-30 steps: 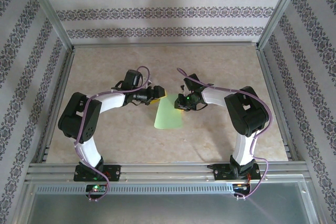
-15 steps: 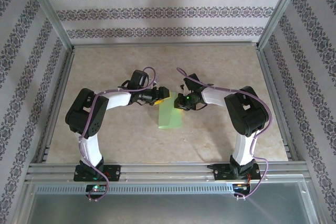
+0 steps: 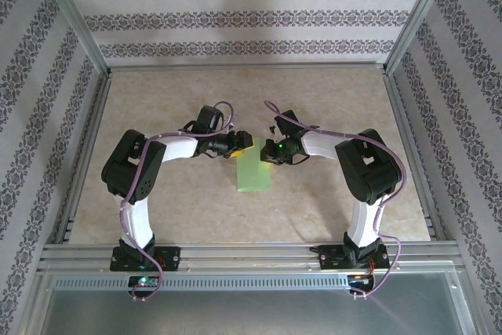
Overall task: Fold a paper plane with a square sheet of paper (fold left side to right side)
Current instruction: First fold in half a square sheet of paper at the center of the table.
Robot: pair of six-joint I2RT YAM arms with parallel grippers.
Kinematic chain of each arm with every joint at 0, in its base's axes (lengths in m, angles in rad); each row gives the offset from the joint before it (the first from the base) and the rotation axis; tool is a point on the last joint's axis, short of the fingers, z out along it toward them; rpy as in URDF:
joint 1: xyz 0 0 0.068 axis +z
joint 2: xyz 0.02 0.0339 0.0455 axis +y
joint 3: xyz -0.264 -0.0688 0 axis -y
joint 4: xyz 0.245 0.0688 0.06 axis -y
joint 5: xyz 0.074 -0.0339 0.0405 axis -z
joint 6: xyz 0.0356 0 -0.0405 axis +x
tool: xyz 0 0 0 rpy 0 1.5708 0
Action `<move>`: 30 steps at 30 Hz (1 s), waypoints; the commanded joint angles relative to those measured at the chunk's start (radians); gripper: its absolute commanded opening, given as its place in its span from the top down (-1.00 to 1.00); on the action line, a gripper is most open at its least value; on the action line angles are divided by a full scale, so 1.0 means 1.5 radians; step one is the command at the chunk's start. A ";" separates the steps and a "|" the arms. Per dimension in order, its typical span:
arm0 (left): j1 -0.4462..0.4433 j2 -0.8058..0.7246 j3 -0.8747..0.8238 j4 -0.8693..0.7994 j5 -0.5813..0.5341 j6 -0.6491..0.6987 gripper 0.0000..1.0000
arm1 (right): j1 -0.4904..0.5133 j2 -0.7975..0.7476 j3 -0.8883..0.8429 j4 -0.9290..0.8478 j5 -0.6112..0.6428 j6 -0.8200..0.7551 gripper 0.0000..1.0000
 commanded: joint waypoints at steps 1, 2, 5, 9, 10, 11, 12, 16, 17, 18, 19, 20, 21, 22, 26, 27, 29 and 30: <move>-0.007 0.004 0.014 0.011 -0.010 -0.006 -0.27 | 0.008 -0.029 0.000 0.007 0.002 0.011 0.73; -0.007 0.004 0.014 0.010 -0.010 -0.005 -0.26 | 0.008 -0.032 0.000 0.007 0.005 0.012 0.73; -0.007 0.005 0.014 0.009 -0.011 -0.004 -0.26 | 0.007 -0.040 0.001 0.006 0.014 0.008 0.71; -0.007 0.006 0.015 0.008 -0.010 -0.004 -0.25 | 0.001 -0.053 -0.001 -0.006 0.022 0.004 0.69; -0.006 0.006 0.015 0.007 -0.010 -0.003 -0.26 | -0.003 -0.059 -0.002 -0.009 0.026 0.003 0.67; -0.007 0.006 0.016 0.007 -0.010 -0.003 -0.26 | -0.008 -0.067 -0.007 -0.011 0.028 0.002 0.64; -0.006 0.006 0.016 0.006 -0.010 -0.003 -0.25 | -0.013 -0.076 -0.013 -0.008 0.029 0.004 0.61; -0.007 0.005 0.021 0.000 -0.009 0.000 -0.25 | -0.040 -0.118 -0.046 0.022 -0.010 0.014 0.40; -0.006 0.005 0.022 -0.002 -0.009 0.001 -0.25 | -0.045 -0.128 -0.055 0.033 -0.028 0.019 0.31; -0.007 0.005 0.024 -0.004 -0.008 0.001 -0.25 | -0.049 -0.133 -0.061 0.040 -0.044 0.025 0.24; -0.007 0.005 0.025 -0.005 -0.008 0.002 -0.25 | -0.052 -0.136 -0.064 0.044 -0.061 0.034 0.15; -0.007 0.005 0.025 -0.006 -0.007 0.003 -0.25 | -0.053 -0.132 -0.065 0.045 -0.080 0.045 0.09; -0.007 0.005 0.025 -0.005 -0.008 0.003 -0.25 | -0.052 -0.128 -0.066 0.051 -0.098 0.055 0.06; -0.007 0.005 0.025 -0.006 -0.007 0.004 -0.25 | -0.049 -0.122 -0.069 0.066 -0.114 0.069 0.02; -0.006 0.006 0.025 -0.008 -0.008 0.005 -0.25 | -0.026 -0.088 -0.071 0.096 -0.133 0.105 -0.07; -0.006 0.006 0.025 -0.007 -0.008 0.005 -0.25 | -0.023 -0.080 -0.070 0.101 -0.131 0.109 -0.06; -0.007 0.006 0.025 -0.007 -0.007 0.005 -0.25 | -0.018 -0.064 -0.068 0.112 -0.128 0.119 -0.05; -0.007 0.005 0.025 -0.005 -0.006 0.005 -0.25 | -0.015 -0.057 -0.067 0.117 -0.128 0.123 -0.05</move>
